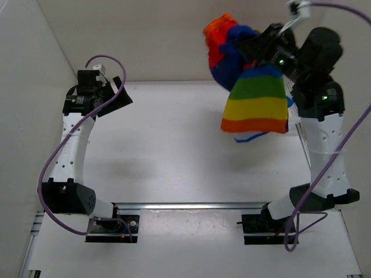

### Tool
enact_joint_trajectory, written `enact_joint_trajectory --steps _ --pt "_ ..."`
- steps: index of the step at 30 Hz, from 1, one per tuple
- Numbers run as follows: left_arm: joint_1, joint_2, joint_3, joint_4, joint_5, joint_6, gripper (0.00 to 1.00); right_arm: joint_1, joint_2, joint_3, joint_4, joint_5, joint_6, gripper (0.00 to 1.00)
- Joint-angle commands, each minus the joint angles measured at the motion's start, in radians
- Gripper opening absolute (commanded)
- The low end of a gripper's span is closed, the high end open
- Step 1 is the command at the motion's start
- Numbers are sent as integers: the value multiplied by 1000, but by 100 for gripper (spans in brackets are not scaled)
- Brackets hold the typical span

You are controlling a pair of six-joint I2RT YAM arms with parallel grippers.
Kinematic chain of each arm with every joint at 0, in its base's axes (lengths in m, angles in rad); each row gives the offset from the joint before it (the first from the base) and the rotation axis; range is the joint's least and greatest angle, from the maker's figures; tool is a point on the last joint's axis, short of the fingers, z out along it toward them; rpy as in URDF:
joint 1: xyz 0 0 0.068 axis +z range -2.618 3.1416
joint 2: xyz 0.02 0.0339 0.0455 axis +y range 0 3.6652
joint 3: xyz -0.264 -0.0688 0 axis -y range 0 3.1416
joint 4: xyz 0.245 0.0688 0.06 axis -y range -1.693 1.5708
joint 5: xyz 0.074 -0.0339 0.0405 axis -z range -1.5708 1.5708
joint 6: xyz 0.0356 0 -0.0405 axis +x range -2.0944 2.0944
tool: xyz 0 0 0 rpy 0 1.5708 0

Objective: Fold and stack the shorts
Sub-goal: Move the shorts to the center of the board, then flatten the shorts out

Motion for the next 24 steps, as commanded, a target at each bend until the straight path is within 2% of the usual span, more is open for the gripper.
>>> enact_joint_trajectory --steps 1,2,3,4,7,8,9,11,13,14,15,18,20,24 --pt "108 -83 44 -43 30 -7 100 139 22 -349 8 3 -46 1" --pt "130 -103 44 -52 66 -18 100 171 13 -443 23 20 -60 1" --pt "171 -117 18 -52 121 -18 100 235 13 -612 23 63 -69 1" --pt "203 -117 7 -52 150 -18 100 290 13 -691 23 72 -69 21" --pt "214 -117 -41 -52 192 5 100 370 13 -862 3 74 -69 57" --pt "214 -117 -53 -52 192 5 100 410 -11 -909 -11 151 -69 65" --pt "196 -117 -67 -52 192 5 100 423 -31 -922 -23 207 -69 78" --pt "153 -86 -110 -28 201 15 100 405 -99 -933 -34 331 -69 89" --pt "87 -66 -163 24 219 -14 100 340 -131 -916 -34 358 -69 89" --pt "63 -37 -180 44 233 -24 99 320 -131 -904 -34 358 -69 86" --pt "37 -17 -193 60 242 -34 99 302 -131 -873 -34 367 -69 78" --pt "-74 90 -202 104 232 -71 98 254 -82 -821 -46 367 -78 74" --pt "-148 154 -156 115 210 -87 98 239 -33 -789 -71 367 -55 74" --pt "-208 400 -38 115 210 -105 99 177 20 -819 -71 306 -32 88"
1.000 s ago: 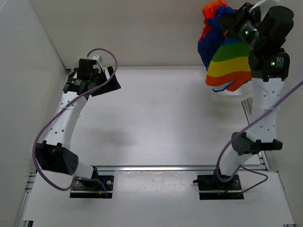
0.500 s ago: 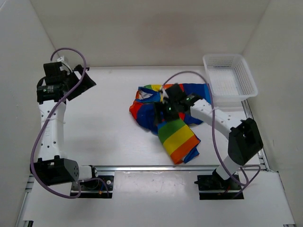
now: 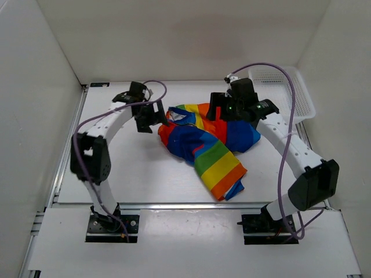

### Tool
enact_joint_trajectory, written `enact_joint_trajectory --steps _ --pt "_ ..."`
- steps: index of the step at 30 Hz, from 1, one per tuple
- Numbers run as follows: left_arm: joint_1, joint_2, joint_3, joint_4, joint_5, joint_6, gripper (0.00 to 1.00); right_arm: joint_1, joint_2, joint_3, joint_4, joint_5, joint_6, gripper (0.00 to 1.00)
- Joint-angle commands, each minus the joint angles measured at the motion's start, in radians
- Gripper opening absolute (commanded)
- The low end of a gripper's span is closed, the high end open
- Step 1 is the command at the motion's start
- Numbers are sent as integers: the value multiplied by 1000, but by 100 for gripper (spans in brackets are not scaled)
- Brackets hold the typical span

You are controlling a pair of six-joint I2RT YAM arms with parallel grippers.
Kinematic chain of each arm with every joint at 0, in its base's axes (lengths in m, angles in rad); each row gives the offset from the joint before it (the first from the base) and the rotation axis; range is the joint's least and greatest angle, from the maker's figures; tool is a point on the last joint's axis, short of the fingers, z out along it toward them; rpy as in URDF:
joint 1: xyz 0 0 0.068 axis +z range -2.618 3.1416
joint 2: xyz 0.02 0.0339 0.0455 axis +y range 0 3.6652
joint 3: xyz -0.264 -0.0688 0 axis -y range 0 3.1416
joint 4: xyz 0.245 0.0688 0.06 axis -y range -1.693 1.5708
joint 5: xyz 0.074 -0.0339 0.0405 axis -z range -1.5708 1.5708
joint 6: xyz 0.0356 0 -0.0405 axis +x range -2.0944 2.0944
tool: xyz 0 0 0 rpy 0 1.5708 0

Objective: Fold and stack the shorts
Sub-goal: Flatten the shorts out

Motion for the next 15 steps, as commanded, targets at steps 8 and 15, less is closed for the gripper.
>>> enact_joint_trajectory --steps 8,15 --pt "-64 365 265 41 85 -48 99 -85 92 -198 -103 -36 39 95" --pt "-93 428 310 41 122 -48 25 -85 40 -484 -20 -90 73 89"
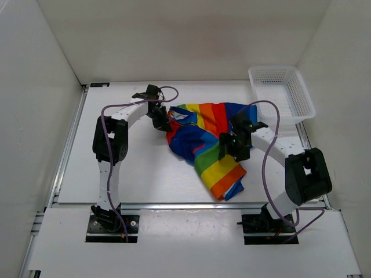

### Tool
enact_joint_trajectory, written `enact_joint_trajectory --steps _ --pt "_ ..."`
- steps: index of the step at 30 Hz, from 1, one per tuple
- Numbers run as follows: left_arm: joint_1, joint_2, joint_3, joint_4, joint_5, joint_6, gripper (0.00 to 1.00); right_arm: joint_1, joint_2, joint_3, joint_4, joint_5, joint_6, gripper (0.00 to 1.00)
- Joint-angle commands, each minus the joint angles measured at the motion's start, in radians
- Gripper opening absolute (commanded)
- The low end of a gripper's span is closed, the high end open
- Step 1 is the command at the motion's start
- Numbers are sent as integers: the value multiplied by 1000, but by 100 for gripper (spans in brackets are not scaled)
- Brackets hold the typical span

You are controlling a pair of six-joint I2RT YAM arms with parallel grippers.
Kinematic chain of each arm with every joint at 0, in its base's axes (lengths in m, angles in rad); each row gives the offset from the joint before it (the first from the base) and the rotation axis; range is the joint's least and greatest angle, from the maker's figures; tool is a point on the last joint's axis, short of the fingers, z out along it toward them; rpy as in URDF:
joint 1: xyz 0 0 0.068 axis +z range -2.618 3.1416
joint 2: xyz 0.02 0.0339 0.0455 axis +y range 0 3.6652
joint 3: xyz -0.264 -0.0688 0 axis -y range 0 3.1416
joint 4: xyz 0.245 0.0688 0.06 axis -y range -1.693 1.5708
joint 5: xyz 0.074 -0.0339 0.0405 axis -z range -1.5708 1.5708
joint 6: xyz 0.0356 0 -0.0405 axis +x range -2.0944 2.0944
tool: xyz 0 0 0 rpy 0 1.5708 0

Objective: Fold and stack the shorts
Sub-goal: Flatten the shorts out

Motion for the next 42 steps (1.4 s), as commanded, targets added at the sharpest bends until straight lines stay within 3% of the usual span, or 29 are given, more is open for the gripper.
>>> enact_joint_trajectory --steps 1,3,5,7,11,15,16,18,19,20,22,25,31,42 --pt "-19 -22 59 13 54 2 10 0 -45 -85 60 -67 30 82" --pt "-19 -22 73 13 63 2 10 9 -21 -85 70 -84 30 55" --pt "-19 -66 104 4 63 2 10 9 -33 -60 79 -62 20 10" --pt "-10 -88 140 -7 54 2 10 9 -45 27 42 20 20 0" --pt "16 -109 251 -18 31 -21 10 9 -35 250 -12 117 -26 0" --pt "50 -109 404 -41 86 -50 10 -28 22 493 -45 117 -49 0" --pt "50 -109 430 -41 86 -50 10 -28 40 516 -55 95 -49 4" --pt "50 -119 475 -53 96 -61 10 -37 51 526 -42 36 -60 35" --pt "50 -119 475 -62 96 -61 10 -37 60 491 -33 6 -60 65" --pt "50 -119 475 -62 96 -61 10 -23 61 466 -15 -17 -60 77" --pt "50 -131 463 -62 96 -61 10 1 61 361 13 -73 -47 84" --pt "50 -140 437 -62 87 -61 10 48 61 239 94 -140 -4 84" --pt "50 -151 403 -72 68 -41 10 130 85 72 149 -122 35 81" --pt "59 -160 374 -90 50 -23 10 155 174 35 159 171 72 75"
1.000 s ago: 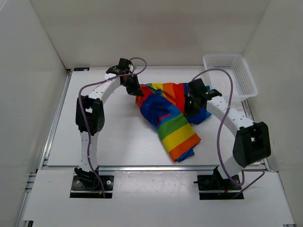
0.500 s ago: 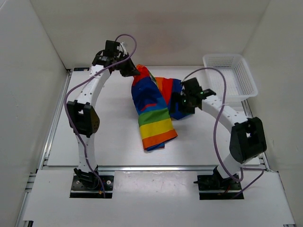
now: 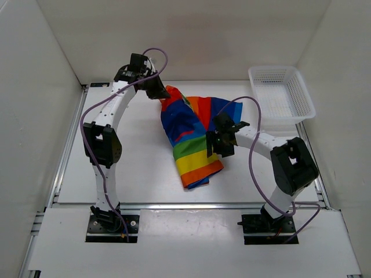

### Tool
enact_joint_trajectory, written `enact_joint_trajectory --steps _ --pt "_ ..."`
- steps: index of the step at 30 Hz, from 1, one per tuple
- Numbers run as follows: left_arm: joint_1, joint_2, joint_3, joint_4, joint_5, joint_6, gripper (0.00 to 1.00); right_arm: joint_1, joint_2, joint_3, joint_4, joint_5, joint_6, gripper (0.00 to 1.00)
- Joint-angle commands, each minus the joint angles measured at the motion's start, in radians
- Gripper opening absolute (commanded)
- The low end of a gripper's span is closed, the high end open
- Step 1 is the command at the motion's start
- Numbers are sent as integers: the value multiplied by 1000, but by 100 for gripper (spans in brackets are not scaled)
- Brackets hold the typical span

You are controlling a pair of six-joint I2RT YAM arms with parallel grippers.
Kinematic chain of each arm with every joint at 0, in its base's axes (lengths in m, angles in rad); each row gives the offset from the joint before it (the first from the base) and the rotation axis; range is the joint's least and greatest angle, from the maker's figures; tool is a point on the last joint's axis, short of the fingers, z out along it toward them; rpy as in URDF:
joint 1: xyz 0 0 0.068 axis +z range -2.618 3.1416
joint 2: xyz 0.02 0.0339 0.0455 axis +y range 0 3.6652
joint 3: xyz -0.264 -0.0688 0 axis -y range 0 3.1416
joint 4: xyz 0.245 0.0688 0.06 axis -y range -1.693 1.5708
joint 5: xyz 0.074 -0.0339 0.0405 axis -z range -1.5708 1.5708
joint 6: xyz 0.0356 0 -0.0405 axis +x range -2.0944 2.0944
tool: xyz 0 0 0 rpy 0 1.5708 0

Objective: Fold and stack the shorts
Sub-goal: Flatten the shorts out

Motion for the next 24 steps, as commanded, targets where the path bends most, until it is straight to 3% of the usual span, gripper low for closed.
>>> enact_joint_trajectory --steps 1,6,9,10,16,21,24 --pt "3 -78 -25 -9 -2 19 10 -1 52 -7 13 119 22 73" --pt "3 -87 -68 -9 -2 19 10 -1 89 -60 84 12 31 59" --pt "3 -87 -77 -9 -11 29 10 -1 47 -69 108 -12 42 20" --pt "3 -87 -77 -9 -11 29 10 -1 34 -69 98 16 52 0" --pt "-6 -59 -5 -9 -21 19 10 -55 -20 161 -57 254 -30 0" --pt "34 22 268 -81 15 -5 10 -162 20 638 -163 327 -148 0" --pt "49 -1 351 -92 38 -19 10 -173 -3 771 -175 353 -159 0"
